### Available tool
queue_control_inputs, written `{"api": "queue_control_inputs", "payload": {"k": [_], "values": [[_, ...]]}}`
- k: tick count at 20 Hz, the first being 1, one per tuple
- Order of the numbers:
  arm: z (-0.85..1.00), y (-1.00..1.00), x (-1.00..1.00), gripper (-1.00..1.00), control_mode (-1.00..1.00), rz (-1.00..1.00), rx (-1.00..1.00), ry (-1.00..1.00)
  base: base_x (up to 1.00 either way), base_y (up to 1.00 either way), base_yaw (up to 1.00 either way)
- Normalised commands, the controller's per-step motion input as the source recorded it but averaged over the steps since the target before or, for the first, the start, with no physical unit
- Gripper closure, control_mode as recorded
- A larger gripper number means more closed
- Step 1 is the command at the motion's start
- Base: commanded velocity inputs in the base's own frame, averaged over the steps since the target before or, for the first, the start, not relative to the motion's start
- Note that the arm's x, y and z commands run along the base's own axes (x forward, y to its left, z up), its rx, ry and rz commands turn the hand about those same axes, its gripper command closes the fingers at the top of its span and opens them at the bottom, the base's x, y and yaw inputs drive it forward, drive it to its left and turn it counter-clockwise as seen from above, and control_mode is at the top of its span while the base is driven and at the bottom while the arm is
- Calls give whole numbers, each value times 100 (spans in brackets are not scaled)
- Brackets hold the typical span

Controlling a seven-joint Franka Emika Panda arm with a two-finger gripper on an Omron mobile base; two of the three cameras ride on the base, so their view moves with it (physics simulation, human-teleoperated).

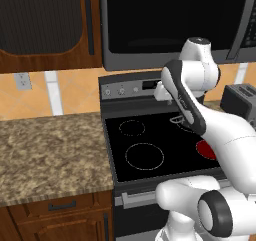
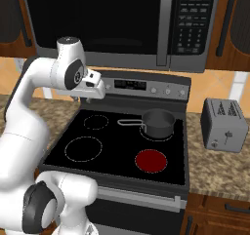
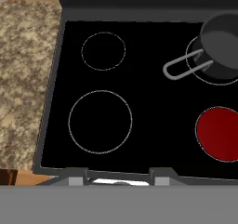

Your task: Turn off the front right burner of the stove.

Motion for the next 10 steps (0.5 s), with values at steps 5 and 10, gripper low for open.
{"api": "queue_control_inputs", "payload": {"k": [5, 10], "values": [[0, -22, -3, -100, -100, -4, 2, -1, 0, 0, 0], [0, -64, -14, -100, -100, -11, 12, -6, 0, 0, 0]]}}
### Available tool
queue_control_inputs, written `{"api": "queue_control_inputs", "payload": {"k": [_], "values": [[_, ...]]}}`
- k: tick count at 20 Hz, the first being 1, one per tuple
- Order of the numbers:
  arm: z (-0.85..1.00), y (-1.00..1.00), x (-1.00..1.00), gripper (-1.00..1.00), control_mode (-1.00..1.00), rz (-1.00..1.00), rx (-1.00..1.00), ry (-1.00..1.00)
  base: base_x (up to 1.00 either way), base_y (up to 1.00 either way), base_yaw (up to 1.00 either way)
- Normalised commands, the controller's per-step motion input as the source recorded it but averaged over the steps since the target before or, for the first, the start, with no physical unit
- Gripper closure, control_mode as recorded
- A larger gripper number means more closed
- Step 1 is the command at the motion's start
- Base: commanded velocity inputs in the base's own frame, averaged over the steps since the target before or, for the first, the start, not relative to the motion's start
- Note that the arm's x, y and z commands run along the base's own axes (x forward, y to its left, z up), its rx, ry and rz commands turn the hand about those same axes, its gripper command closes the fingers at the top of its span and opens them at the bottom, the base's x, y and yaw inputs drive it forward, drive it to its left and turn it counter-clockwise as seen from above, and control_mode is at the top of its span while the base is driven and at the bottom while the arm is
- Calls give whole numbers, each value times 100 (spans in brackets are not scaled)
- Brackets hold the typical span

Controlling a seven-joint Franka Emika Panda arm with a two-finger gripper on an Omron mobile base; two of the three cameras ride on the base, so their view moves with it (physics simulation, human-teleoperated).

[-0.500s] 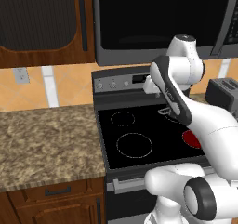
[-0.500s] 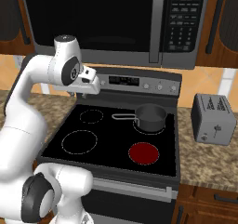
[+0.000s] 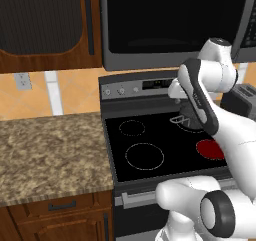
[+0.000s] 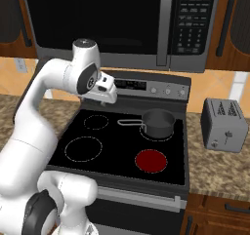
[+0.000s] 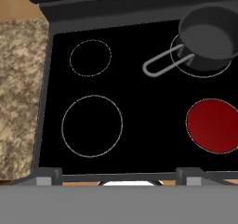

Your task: Turn off the front right burner of the stove.

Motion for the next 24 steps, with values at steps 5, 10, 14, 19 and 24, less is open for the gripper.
{"api": "queue_control_inputs", "payload": {"k": [5, 10, 14, 19, 24], "values": [[0, -84, -25, -100, -100, -16, 17, -6, 0, 0, 0], [0, -94, -27, -100, -100, -21, 21, -14, 0, 0, 0], [0, -99, -27, -100, -100, -22, 25, -22, 0, 0, 0], [0, -100, -13, -100, -100, -22, 26, -24, 0, 0, 0], [0, -97, 21, -100, -100, -24, 33, -21, 0, 0, 0]]}}
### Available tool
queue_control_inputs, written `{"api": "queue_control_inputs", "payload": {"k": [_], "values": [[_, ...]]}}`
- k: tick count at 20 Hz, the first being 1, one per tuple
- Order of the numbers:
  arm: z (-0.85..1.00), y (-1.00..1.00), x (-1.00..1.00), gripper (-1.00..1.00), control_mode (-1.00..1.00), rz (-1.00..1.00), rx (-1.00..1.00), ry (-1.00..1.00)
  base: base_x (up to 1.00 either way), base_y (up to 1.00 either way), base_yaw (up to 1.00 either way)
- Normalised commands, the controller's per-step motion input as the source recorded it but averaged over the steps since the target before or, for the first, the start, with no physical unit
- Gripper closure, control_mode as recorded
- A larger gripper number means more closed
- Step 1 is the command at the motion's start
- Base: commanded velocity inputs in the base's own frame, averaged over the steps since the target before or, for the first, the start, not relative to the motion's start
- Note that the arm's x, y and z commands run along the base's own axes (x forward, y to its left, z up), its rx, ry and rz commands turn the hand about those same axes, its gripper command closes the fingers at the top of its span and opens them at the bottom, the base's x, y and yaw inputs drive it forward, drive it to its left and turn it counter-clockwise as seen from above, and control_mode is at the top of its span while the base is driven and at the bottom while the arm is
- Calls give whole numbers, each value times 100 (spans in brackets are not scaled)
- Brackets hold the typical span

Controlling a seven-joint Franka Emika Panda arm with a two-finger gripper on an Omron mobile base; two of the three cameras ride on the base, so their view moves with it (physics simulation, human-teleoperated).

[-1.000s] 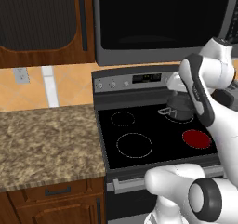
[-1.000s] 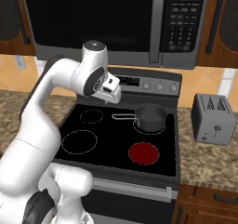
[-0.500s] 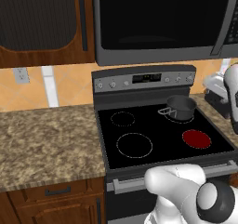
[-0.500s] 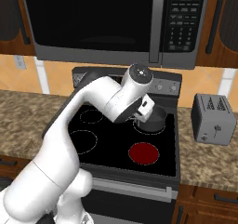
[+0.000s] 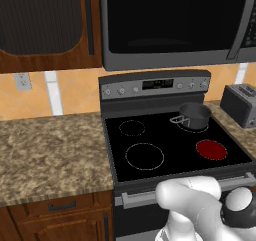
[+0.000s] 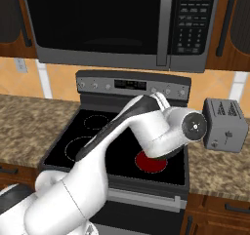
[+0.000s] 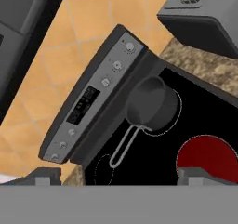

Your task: Turn off the front right burner of the stove.

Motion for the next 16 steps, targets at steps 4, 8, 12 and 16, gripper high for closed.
{"api": "queue_control_inputs", "payload": {"k": [4, 8, 12, 16], "values": [[0, -100, 39, -100, -100, -20, 45, -22, 0, 0, 0], [0, -62, 77, -100, -100, -7, 40, -9, 0, 0, 0], [-7, 0, 84, -100, -100, 0, 3, 0, 0, 0, 0], [-17, 0, 62, -100, -100, 3, 0, 0, 0, 0, 0]]}}
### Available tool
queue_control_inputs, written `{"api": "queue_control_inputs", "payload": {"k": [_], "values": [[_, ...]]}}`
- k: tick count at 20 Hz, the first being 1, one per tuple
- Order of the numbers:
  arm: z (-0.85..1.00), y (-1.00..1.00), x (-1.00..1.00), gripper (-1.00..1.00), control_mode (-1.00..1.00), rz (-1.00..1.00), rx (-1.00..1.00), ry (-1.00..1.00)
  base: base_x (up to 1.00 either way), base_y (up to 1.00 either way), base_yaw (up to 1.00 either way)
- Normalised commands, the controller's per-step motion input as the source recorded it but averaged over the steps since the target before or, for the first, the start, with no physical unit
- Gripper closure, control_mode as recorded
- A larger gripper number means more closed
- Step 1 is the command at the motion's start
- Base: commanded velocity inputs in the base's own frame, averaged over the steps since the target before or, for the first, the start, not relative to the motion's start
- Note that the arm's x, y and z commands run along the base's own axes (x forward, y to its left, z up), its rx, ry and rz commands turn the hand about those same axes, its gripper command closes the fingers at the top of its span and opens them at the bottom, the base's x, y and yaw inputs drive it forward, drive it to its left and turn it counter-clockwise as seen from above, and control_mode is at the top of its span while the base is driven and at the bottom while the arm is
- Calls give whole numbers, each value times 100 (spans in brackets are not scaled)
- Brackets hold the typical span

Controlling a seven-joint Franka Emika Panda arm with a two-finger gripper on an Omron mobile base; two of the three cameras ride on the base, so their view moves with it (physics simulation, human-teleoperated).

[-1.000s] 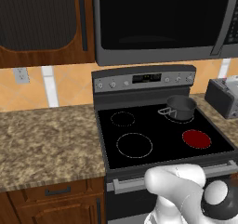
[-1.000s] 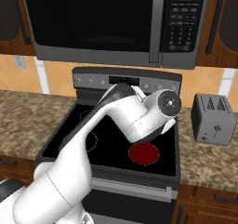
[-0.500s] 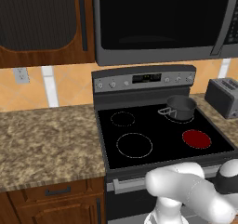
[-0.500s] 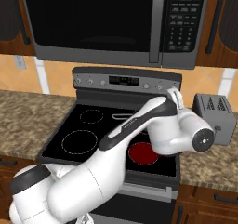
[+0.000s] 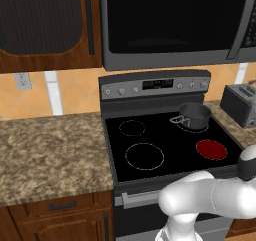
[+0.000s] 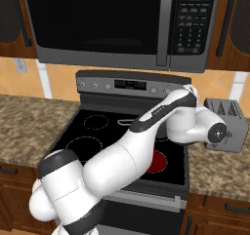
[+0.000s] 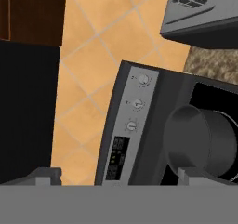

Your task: Turn off the front right burner of the stove.

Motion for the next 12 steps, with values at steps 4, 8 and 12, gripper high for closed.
{"api": "queue_control_inputs", "payload": {"k": [4, 8, 12], "values": [[-34, 8, 38, -100, -100, 3, 0, 0, 0, 0, 0], [-28, 16, 49, -100, -100, 2, 1, 0, 0, 0, 0], [-21, 16, 53, -100, -100, 2, 0, 0, 0, 0, 0]]}}
